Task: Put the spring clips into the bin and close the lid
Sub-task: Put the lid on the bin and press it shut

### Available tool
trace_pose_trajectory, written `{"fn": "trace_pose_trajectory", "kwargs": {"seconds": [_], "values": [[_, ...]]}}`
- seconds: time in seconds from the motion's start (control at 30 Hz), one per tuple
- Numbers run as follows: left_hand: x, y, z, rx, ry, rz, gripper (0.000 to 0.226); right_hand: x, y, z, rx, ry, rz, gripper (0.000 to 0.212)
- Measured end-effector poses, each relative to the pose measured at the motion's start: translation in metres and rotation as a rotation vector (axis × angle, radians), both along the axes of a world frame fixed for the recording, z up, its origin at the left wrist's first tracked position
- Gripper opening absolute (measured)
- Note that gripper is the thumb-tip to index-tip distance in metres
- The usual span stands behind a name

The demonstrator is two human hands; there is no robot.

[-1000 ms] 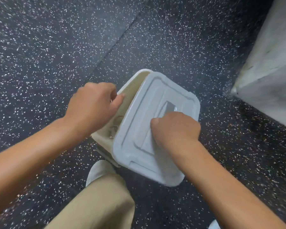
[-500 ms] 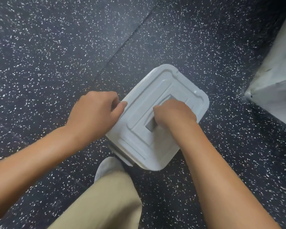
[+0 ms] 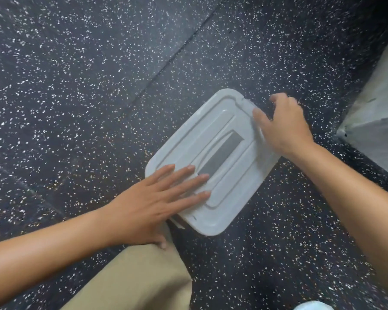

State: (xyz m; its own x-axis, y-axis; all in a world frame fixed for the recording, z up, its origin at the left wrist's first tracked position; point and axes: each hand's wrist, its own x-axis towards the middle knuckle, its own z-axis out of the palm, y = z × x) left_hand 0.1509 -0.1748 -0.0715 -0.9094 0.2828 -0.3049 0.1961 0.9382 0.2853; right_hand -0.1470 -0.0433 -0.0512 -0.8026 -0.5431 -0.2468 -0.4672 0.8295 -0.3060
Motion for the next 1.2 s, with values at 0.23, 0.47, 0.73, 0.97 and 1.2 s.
{"fn": "trace_pose_trajectory", "kwargs": {"seconds": [0.23,0.47,0.73,0.97,1.2], "values": [[-0.002,0.001,-0.005,-0.075,0.175,-0.038,0.100,-0.029,0.009,-0.015,-0.007,-0.390,0.009,0.044],[-0.003,0.005,-0.010,-0.098,0.195,-0.044,0.102,-0.037,0.012,-0.009,0.007,-0.333,0.108,0.056],[-0.015,0.009,0.001,-0.085,0.176,-0.071,0.074,-0.039,0.019,-0.010,0.031,-0.182,0.190,0.047],[-0.022,0.008,0.006,-0.019,0.154,-0.065,0.058,-0.033,0.019,-0.020,0.025,0.022,0.265,0.044],[-0.029,0.010,0.015,-0.004,0.117,-0.040,0.052,-0.032,0.026,-0.019,-0.003,0.020,0.342,0.042]]}}
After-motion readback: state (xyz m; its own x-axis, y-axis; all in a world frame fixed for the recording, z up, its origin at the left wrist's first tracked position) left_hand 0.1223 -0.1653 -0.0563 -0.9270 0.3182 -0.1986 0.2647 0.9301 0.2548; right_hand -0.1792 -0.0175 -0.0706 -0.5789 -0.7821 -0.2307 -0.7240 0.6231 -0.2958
